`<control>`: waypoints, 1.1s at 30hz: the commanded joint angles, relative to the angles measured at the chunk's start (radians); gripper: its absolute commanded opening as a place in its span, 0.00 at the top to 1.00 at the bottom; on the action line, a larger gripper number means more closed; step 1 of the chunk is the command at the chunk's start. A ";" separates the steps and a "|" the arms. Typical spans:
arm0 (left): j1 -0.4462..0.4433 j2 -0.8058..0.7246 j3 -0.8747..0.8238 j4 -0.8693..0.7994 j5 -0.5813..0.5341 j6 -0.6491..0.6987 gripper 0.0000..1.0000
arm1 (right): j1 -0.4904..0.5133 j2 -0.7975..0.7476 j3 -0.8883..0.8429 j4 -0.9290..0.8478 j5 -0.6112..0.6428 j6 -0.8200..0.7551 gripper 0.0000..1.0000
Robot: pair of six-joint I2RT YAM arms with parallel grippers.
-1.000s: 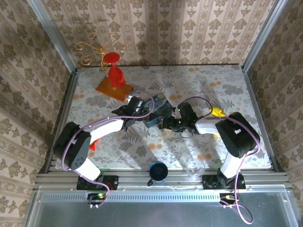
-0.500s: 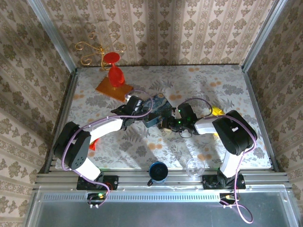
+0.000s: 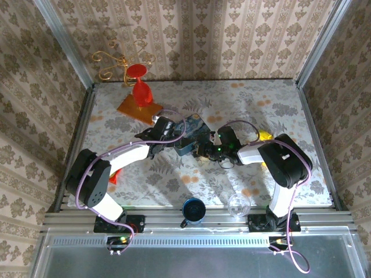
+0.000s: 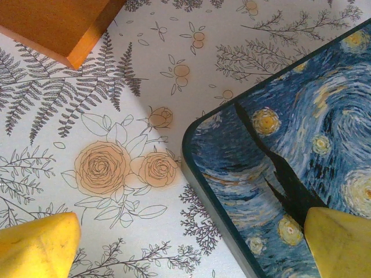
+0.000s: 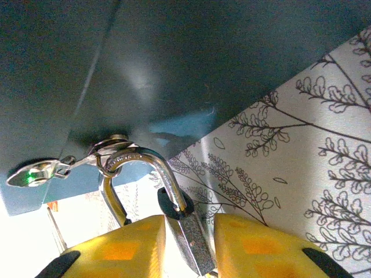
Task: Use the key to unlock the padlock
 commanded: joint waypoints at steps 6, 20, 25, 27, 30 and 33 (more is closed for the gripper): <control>0.017 0.018 -0.021 -0.051 0.012 0.000 0.00 | 0.019 0.069 0.003 0.052 0.001 0.026 0.77; 0.043 -0.011 -0.045 -0.052 0.018 -0.003 0.00 | 0.017 0.064 -0.034 0.152 0.037 0.104 0.95; 0.055 -0.013 -0.047 -0.054 0.017 0.000 0.00 | 0.011 0.026 -0.048 0.133 0.066 0.115 1.00; 0.063 -0.012 -0.046 -0.054 0.015 0.004 0.00 | 0.010 0.005 -0.047 0.102 0.073 0.115 1.00; 0.075 -0.009 -0.040 -0.052 0.011 0.012 0.00 | 0.009 -0.026 -0.035 0.038 0.083 0.109 1.00; 0.089 -0.008 -0.031 -0.051 0.007 0.024 0.00 | 0.009 -0.055 -0.025 -0.030 0.098 0.105 1.00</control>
